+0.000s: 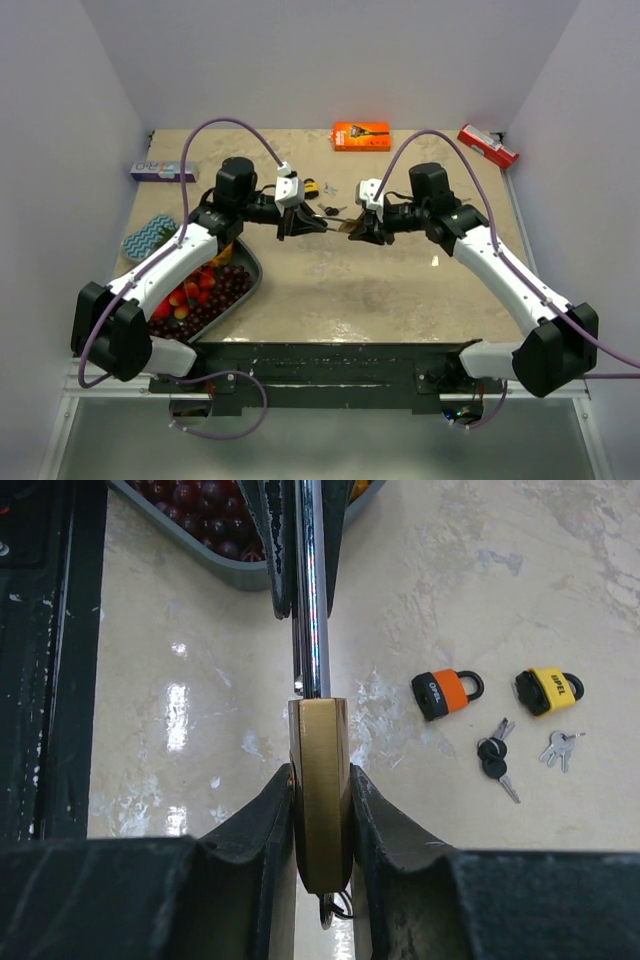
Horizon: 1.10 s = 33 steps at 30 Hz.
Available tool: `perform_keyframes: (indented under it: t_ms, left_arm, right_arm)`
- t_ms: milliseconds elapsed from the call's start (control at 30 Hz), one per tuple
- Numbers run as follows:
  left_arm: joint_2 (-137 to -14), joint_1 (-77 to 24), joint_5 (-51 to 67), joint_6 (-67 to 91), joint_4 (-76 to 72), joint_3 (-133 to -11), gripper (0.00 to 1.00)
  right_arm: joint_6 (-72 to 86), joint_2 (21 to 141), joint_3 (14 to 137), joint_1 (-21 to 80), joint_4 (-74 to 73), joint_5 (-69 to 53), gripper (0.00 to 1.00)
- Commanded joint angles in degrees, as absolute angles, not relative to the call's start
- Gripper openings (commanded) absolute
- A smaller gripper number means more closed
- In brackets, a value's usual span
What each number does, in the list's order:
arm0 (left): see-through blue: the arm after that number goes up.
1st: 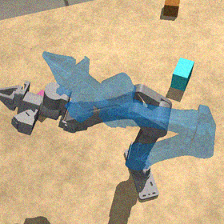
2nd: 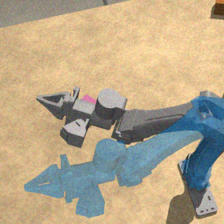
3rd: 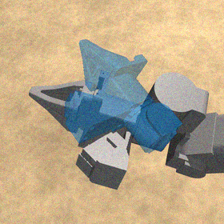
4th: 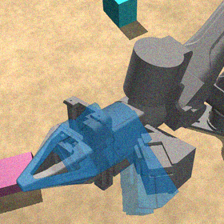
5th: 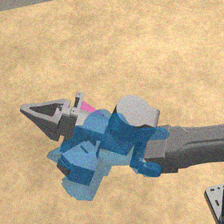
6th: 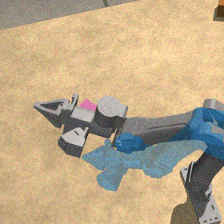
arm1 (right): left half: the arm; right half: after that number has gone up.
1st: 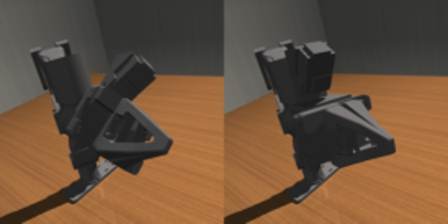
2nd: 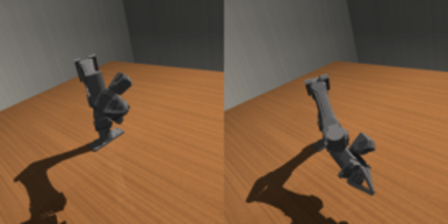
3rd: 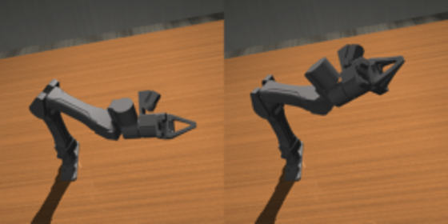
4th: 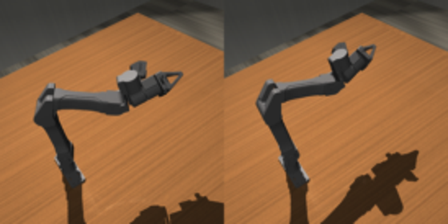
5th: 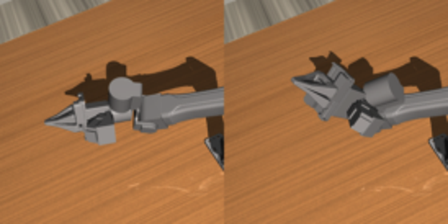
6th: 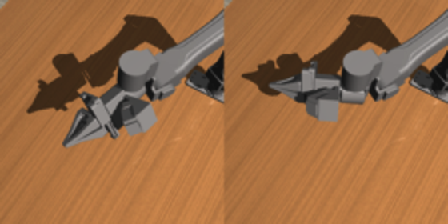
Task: Lock with the key
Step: Lock the lock.
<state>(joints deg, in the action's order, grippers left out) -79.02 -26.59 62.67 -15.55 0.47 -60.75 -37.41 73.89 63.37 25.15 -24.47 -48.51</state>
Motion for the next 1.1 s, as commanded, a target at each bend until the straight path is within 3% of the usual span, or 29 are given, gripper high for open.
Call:
perform_keyframes:
  t_ms: [0, 233, 600, 1067]
  left_arm:
    - [-79.5, -29.7, 65.0, -14.7, -10.5, -61.3, 0.0]
    - [-81.3, -31.1, 64.1, -14.9, -13.8, -60.1, 0.0]
    - [-85.1, -36.2, 63.5, -5.7, -26.9, -57.7, 0.0]
    - [-90.4, -40.9, 65.8, -3.3, -33.6, -56.1, 0.0]
  right_arm:
    - [-38.6, 75.6, 68.9, 26.1, -24.5, -55.5, 0.0]
    - [-40.4, 76.6, 71.5, 26.8, -26.8, -58.2, 0.0]
    - [-25.2, 78.5, 69.6, 28.9, -5.8, -57.7, 0.0]
    - [-23.4, 81.7, 69.4, 36.3, 6.6, -60.0, 0.0]
